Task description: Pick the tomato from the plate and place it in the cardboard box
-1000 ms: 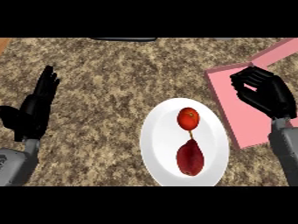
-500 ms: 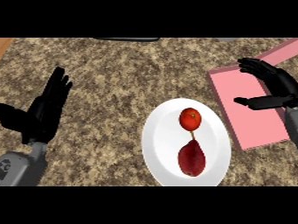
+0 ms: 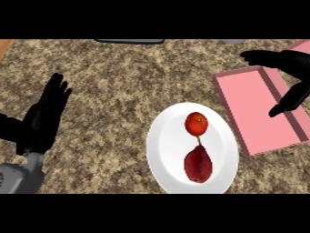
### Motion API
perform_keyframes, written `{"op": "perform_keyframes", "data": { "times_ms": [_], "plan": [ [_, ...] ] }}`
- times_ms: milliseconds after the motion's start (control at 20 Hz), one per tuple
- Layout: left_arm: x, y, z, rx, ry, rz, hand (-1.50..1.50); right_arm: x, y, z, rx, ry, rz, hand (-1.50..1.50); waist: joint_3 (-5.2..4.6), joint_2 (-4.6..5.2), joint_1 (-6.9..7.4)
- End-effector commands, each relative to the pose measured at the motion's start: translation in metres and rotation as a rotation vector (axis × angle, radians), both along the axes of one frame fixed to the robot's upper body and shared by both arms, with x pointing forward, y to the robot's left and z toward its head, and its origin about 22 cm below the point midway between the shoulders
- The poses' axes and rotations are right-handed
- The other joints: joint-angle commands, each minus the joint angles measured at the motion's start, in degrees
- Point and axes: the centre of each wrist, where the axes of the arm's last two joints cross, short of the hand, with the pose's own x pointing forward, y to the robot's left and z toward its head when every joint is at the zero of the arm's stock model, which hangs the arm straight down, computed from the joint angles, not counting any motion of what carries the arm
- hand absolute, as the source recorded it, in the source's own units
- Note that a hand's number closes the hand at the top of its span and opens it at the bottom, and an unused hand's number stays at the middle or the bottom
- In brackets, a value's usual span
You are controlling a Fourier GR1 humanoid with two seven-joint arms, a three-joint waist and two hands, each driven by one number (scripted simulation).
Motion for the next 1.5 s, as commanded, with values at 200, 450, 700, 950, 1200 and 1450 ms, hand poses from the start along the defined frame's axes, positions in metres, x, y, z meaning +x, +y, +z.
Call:
{"op": "perform_keyframes", "data": {
  "times_ms": [200,450,700,950,1200,1450],
  "plan": [
    [-0.011,0.006,0.001,0.01,-0.001,0.033,0.0,0.024,0.056,0.007,0.028,0.12,0.152,-1.5,-0.03,-0.4,-2.0],
    [-0.014,0.008,-0.004,0.003,0.004,0.053,0.0,0.018,0.079,0.008,0.03,0.125,0.191,-1.5,-0.05,-0.62,-2.83],
    [-0.015,0.009,0.004,0.001,0.014,0.054,0.0,0.021,0.098,0.006,-0.084,0.127,0.158,-1.5,-0.03,-0.45,-2.4],
    [-0.003,0.006,0.0,0.014,0.003,0.053,0.0,0.013,0.102,-0.008,-0.053,0.194,0.163,-1.5,-0.04,-0.43,-2.72],
    [-0.012,-0.014,-0.006,0.0,0.006,0.058,0.0,0.003,0.126,-0.012,-0.085,0.194,0.161,-1.5,-0.04,-0.51,-2.81],
    [-0.005,0.01,0.019,-0.003,0.014,0.04,0.0,-0.004,0.129,-0.035,-0.069,0.164,0.132,-1.5,-0.01,-0.41,-2.47]
  ]
}}
